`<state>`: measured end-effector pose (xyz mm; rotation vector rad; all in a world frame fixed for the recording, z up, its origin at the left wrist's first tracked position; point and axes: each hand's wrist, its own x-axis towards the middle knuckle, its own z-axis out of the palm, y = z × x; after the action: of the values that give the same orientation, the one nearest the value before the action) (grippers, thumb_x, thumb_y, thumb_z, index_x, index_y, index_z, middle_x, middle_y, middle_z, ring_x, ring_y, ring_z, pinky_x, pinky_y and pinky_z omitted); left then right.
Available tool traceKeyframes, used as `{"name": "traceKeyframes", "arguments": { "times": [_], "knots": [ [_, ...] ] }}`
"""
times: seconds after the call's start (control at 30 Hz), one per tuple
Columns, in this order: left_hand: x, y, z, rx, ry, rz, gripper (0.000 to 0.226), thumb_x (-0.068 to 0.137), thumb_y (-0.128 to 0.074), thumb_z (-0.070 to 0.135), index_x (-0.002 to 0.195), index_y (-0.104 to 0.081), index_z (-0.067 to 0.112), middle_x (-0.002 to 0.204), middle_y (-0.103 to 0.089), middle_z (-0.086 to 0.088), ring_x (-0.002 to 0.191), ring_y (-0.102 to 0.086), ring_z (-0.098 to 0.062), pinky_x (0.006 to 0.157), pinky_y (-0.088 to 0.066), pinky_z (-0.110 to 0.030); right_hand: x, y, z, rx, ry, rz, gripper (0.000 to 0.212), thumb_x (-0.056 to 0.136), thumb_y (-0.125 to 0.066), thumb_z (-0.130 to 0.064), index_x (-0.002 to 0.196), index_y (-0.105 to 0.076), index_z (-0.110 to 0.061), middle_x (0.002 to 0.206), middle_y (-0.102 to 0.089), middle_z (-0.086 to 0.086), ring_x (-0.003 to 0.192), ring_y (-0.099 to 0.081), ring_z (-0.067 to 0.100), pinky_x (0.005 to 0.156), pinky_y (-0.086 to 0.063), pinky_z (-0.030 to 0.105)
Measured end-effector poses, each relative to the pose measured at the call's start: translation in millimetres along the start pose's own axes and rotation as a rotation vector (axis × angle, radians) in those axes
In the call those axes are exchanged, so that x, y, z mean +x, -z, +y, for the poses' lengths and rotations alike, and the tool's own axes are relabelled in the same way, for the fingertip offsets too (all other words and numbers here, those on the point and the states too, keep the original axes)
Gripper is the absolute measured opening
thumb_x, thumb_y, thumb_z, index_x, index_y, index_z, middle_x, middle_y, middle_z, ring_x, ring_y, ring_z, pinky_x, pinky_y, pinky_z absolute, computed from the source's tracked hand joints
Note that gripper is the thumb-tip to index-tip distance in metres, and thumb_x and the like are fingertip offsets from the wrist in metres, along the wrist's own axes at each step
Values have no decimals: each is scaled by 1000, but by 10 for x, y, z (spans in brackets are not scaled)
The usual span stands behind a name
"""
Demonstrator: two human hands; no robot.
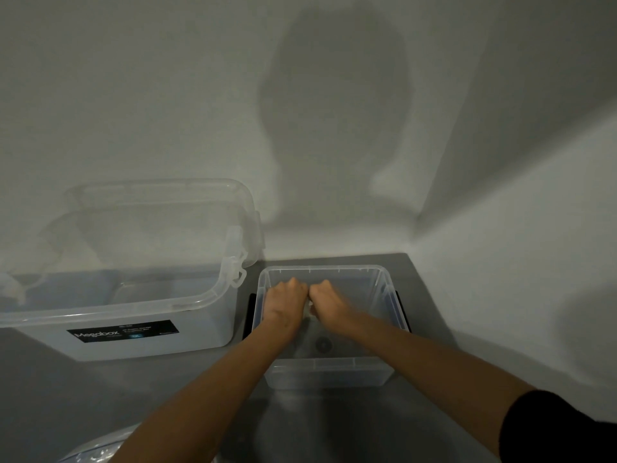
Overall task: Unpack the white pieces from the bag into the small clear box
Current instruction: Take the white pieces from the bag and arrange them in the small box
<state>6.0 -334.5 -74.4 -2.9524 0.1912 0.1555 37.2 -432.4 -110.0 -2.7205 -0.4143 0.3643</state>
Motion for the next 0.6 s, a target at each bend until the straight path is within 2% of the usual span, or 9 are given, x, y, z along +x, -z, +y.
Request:
{"name": "traceKeyframes", "arguments": {
  "times": [0.1, 0.33, 0.5, 0.6],
  "knots": [
    [-5, 8, 0, -3, 2, -2, 30, 95, -49, -1, 122, -55, 9, 125, -58, -8, 115, -60, -24, 92, -49, -33, 46, -16, 8, -10, -4, -18, 21, 85, -51, 8, 100, -63, 2, 102, -66, 19, 92, -66, 30, 78, -54, 36],
    [-35, 34, 15, 11, 5, -28, 27, 93, -52, -1, 119, -57, 8, 120, -61, -8, 110, -63, -23, 87, -52, -33, 49, -11, 0, -56, -35, -42, 21, 87, -54, 6, 107, -63, 3, 105, -66, 20, 96, -66, 30, 80, -54, 35],
    [-76, 69, 11, 35, 6, -36, 25, 93, -53, -1, 116, -59, 8, 116, -63, -7, 106, -65, -22, 83, -53, -32, 0, -20, -18, -20, -58, -42, 11, 87, -51, 8, 91, -61, 3, 98, -64, 18, 92, -65, 29, 69, -45, 30],
    [-85, 113, -8, 16, -3, -36, 26, 93, -53, 0, 117, -57, 9, 119, -61, -7, 108, -63, -21, 85, -52, -31, -58, -1, -16, 7, -39, 5, 12, 92, -46, 3, 91, -58, -2, 89, -54, 13, 84, -48, 23, 72, -37, 32]
  ]
}}
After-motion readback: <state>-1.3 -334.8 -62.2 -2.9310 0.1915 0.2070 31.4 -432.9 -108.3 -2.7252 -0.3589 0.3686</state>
